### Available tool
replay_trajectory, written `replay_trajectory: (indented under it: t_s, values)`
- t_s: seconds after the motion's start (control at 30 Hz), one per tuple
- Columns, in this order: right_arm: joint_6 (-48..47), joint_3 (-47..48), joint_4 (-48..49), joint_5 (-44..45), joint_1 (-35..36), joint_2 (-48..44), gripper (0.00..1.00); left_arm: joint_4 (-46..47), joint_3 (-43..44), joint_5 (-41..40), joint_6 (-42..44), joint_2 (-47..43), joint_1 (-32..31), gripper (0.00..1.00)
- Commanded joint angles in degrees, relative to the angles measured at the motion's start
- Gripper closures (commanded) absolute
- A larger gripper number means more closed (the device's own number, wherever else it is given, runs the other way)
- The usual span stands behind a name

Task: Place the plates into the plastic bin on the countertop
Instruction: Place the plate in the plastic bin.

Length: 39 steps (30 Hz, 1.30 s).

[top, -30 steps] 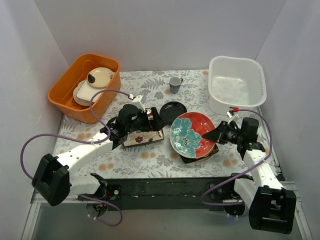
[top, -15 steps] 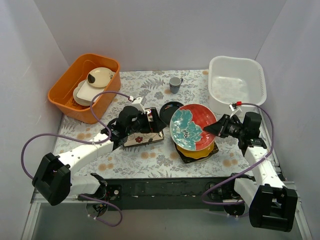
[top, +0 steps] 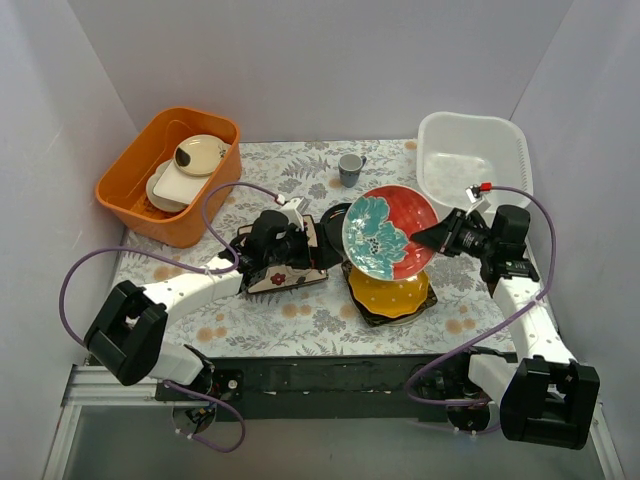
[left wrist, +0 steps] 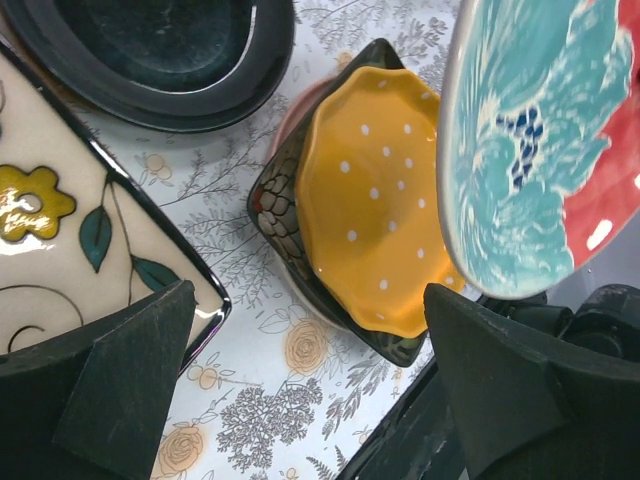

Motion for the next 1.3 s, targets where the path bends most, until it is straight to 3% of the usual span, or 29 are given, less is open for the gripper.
replay_trajectory:
  t_s: [0.0,0.23,0.57,0.83,1.27]
  values:
    - [1.4,9.0,5.7,-1.7,-0.1,0.8,0.99,3.2,1.0,4.0,1.4,-1.7,0.1,0.02]
    - [-1.9,13.9,4.4,2.8,-0.1,7.0,0.99,0.0,-1.3,0.4,1.2,-6.4,0.1,0.02]
    - [-1.8,21.0,6.3,-0.2,-0.1,17.1,0.99,-2.0,-6.1,-4.3,-0.8,-13.0,0.1,0.02]
    - [1.4,23.1,9.0,-0.1,-0.1,20.2,0.99,-2.3,-5.7,-4.0,-0.9,-11.5,0.1,0.02]
    - [2.1,29.5,3.9,3.8,-0.1,25.6,0.99,1.4,-4.8,-2.1,0.7,-5.6,0.1,0.02]
